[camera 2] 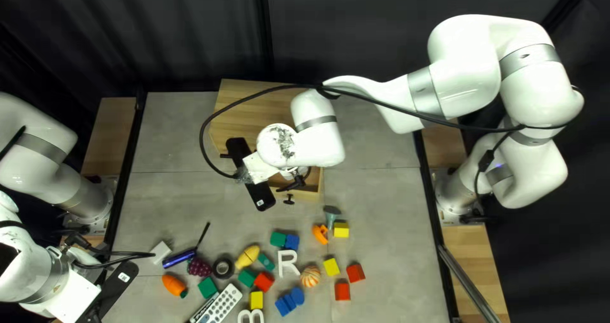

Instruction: Open drawers and place objects into drawer and close

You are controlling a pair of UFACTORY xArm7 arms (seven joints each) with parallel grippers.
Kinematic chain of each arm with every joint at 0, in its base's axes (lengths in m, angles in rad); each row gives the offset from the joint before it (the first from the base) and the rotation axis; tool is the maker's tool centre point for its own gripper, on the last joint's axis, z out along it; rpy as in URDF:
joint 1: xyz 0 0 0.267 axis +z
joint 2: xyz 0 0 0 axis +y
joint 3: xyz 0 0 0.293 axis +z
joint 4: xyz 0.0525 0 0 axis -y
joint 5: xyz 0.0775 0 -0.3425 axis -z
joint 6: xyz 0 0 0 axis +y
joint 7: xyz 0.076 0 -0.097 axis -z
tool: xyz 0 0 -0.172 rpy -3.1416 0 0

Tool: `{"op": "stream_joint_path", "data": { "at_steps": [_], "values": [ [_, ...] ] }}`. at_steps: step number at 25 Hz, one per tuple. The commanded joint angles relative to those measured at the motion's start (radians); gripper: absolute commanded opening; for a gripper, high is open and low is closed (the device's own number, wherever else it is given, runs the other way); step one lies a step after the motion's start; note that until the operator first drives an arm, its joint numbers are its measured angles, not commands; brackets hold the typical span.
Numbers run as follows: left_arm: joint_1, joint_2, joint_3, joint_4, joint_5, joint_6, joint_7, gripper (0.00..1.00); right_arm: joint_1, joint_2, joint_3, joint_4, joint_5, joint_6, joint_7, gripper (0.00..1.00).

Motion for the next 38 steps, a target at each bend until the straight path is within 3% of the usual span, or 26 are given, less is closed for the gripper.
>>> {"op": "stream_joint_path", "data": {
  "at_steps": [1,6,9,13,15,17,18,20,21,22,24,31,38],
  "values": [
    [0.0,0.0,0.0,0.0,0.0,0.0,0.0,1.0,-0.002,0.006,-0.001,0.007,0.004,0.003,-0.004,0.36],
    [0.0,0.0,0.0,0.0,0.0,0.0,0.0,1.0,-0.004,0.018,-0.002,0.021,0.008,0.015,-0.005,0.4],
    [0.0,0.0,0.0,0.0,0.0,0.0,0.0,1.0,-0.005,0.024,-0.003,0.028,0.009,0.019,-0.007,0.58],
    [0.0,0.0,0.0,0.0,0.0,0.0,0.0,1.0,-0.007,0.029,-0.004,0.034,0.01,0.023,-0.01,0.48],
    [0.0,0.0,0.0,0.0,0.0,0.0,0.0,1.0,-0.008,0.031,-0.005,0.033,0.01,0.02,-0.009,0.26],
    [0.0,0.0,0.0,0.0,0.0,0.0,0.0,1.0,-0.007,0.032,-0.004,0.034,0.012,0.02,-0.007,0.22],
    [0.0,0.0,0.0,0.0,0.0,0.0,0.0,1.0,-0.007,0.031,-0.004,0.034,0.012,0.021,-0.006,0.31],
    [0.0,0.0,0.0,0.0,0.0,0.0,0.0,1.0,-0.004,0.023,-0.003,0.032,0.011,0.027,-0.004,0.62],
    [0.0,0.0,0.0,0.0,0.0,0.0,0.0,1.0,-0.002,0.014,-0.001,0.032,0.01,0.036,-0.003,0.62],
    [0.0,0.0,0.0,0.0,0.0,0.0,0.0,1.0,0.0,0.008,-0.001,0.031,0.008,0.04,-0.002,0.74],
    [0.0,0.0,0.0,0.0,0.0,0.0,0.0,1.0,0.005,-0.016,0.002,0.027,0.003,0.061,0.0,0.84],
    [0.0,0.0,0.0,0.0,0.0,0.0,0.0,1.0,0.022,-0.059,0.02,0.015,0.014,0.079,-0.02,1.0],
    [0.0,0.0,0.0,0.0,0.0,0.0,0.0,1.0,0.025,-0.057,0.039,0.029,0.077,0.114,-0.142,1.0]
  ]
}}
